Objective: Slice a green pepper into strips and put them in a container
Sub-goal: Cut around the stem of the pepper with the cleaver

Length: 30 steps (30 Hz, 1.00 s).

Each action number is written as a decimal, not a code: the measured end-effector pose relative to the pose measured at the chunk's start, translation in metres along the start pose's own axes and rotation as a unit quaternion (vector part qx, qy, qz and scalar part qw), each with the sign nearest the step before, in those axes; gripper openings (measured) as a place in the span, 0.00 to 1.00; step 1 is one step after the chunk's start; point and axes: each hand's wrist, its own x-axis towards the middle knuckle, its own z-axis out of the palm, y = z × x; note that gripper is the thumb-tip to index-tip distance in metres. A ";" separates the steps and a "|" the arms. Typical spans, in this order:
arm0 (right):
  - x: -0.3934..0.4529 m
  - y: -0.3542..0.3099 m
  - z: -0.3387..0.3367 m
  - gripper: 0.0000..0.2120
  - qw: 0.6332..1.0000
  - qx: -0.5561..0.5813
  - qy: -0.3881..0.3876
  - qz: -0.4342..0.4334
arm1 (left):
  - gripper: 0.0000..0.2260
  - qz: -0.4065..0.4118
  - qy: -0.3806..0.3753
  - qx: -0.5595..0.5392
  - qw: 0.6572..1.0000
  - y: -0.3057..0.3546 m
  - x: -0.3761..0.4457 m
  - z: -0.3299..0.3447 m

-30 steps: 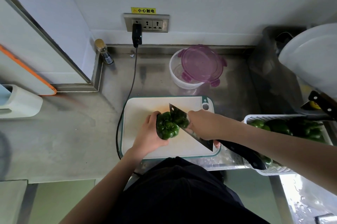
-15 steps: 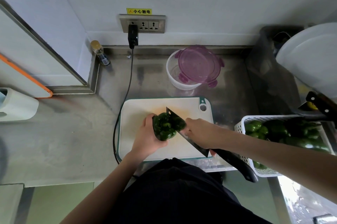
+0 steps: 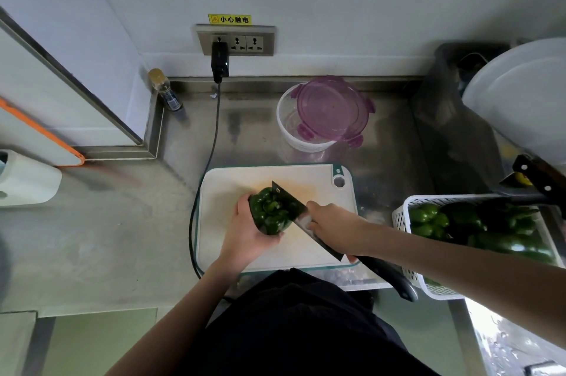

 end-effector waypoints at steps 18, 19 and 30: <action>-0.033 0.015 -0.064 0.13 0.999 -0.014 0.008 0.043 | 0.35 -0.012 -0.040 -0.005 0.999 0.004 -0.010 0.012; -0.033 0.015 -0.056 0.15 0.999 0.002 0.007 0.052 | 0.34 -0.008 -0.044 0.007 0.999 0.003 -0.011 0.013; -0.040 -0.004 -0.037 0.17 0.989 0.129 0.031 0.067 | 0.50 0.029 -0.064 0.145 0.987 0.018 0.011 -0.022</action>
